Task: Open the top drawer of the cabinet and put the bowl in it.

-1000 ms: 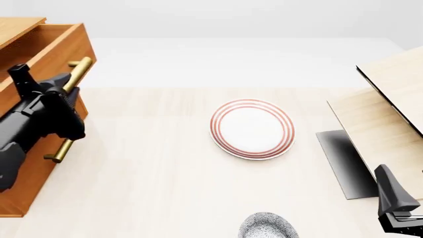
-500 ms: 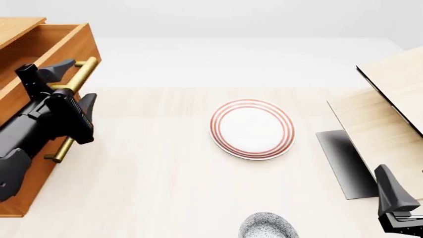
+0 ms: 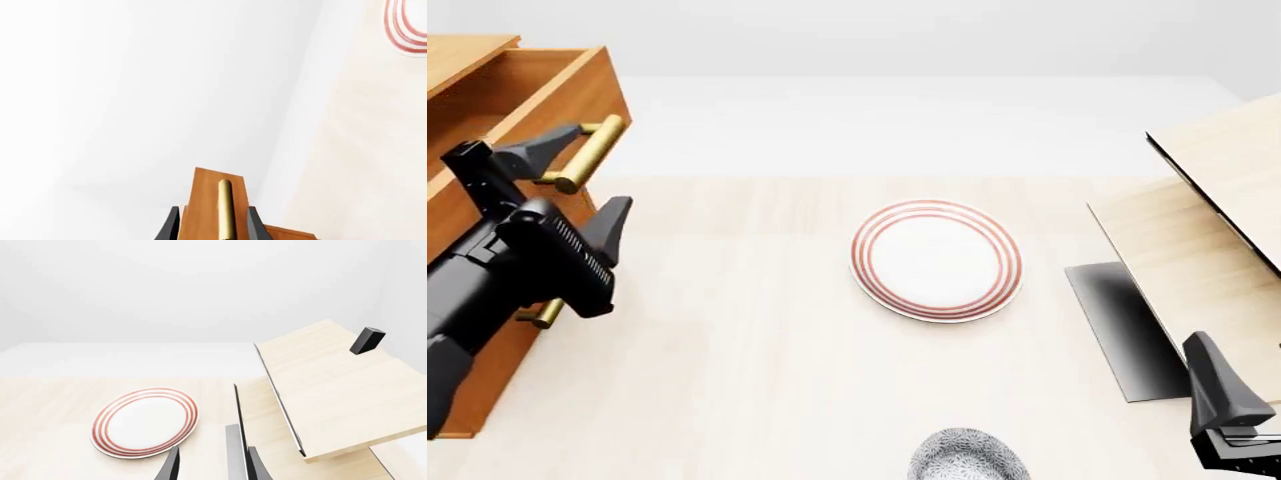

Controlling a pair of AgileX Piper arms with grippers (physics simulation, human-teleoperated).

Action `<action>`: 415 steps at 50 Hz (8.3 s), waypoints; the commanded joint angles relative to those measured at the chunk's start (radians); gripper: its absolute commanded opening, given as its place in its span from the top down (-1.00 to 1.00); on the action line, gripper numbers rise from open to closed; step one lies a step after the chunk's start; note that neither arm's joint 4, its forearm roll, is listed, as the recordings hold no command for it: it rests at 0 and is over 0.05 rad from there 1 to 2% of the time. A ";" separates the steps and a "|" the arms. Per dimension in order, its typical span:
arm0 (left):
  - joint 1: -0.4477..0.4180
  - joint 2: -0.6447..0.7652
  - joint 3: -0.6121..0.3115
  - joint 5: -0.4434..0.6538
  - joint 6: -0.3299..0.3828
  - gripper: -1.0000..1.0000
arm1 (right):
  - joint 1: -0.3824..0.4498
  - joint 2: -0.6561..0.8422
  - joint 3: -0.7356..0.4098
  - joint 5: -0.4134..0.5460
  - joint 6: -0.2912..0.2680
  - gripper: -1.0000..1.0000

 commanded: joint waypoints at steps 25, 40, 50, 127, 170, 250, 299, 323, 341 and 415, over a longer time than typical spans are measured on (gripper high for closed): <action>-0.065 -0.049 -0.453 0.654 -0.694 -1.00 | -0.001 -0.001 0.001 0.000 0.000 -1.00; -0.030 -0.009 -0.666 0.923 -0.947 -1.00 | -0.001 -0.001 0.001 0.000 0.000 -1.00; -0.004 0.009 -0.775 1.104 -1.093 -1.00 | 0.000 -0.001 0.001 0.000 0.000 -1.00; 0.129 0.218 -1.206 1.776 -1.457 -1.00 | 0.000 -0.001 0.001 0.000 0.000 -1.00; 0.165 0.177 -1.092 1.736 -1.475 -1.00 | 0.000 -0.001 0.001 0.000 0.000 -1.00; 0.216 0.158 -0.884 1.616 -1.444 -1.00 | 0.000 -0.001 0.001 0.000 0.000 -1.00; 0.115 0.188 -0.897 1.623 -1.443 -1.00 | -0.001 -0.001 0.001 0.000 0.000 -1.00; 0.030 0.202 -0.885 1.615 -1.467 -1.00 | -0.001 -0.001 0.001 0.000 0.000 -1.00; -0.026 0.234 -0.902 1.603 -1.482 -1.00 | 0.000 -0.001 0.001 0.000 0.000 -1.00; -0.133 0.262 -0.954 1.615 -1.469 -1.00 | 0.000 -0.001 0.001 0.000 0.000 -1.00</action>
